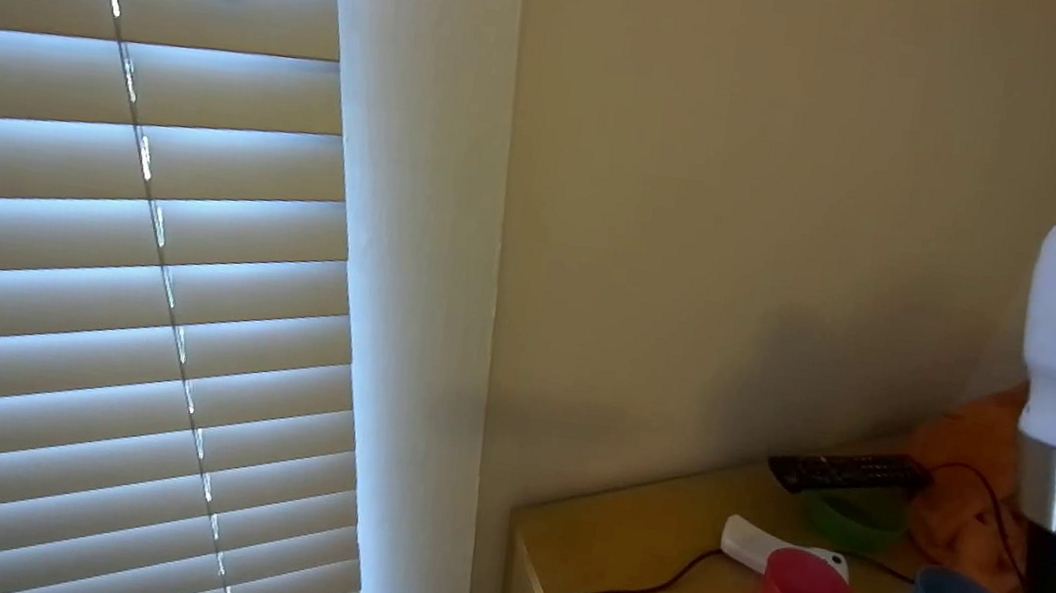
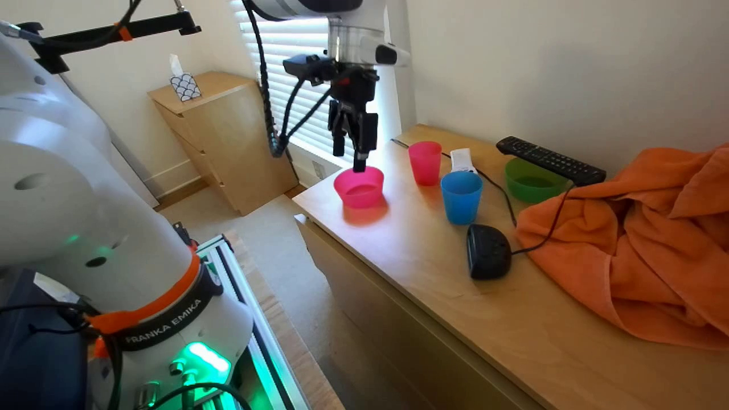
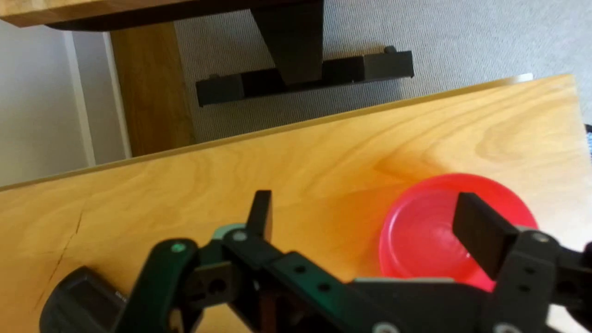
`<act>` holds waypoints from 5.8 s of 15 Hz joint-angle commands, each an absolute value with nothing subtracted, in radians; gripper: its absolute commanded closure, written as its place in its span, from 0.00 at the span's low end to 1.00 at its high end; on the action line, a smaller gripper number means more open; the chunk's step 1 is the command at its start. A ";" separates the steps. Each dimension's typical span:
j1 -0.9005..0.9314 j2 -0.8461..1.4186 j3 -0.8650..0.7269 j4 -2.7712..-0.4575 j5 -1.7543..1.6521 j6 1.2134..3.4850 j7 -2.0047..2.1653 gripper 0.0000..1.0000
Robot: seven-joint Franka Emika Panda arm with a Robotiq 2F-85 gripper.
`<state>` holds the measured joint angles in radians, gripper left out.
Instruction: Put the pink bowl on the blue cup
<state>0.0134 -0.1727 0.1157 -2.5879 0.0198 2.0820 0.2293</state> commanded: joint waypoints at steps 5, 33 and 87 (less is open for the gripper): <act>0.034 0.206 0.066 -2.446 0.015 2.135 0.275 0.00; 0.103 0.282 0.093 -2.337 0.154 2.269 0.235 0.62; -0.205 -0.074 -0.170 -2.572 0.536 2.458 0.500 0.99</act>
<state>-0.2202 -0.0994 -0.1630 -2.5765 0.4929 2.4300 0.5244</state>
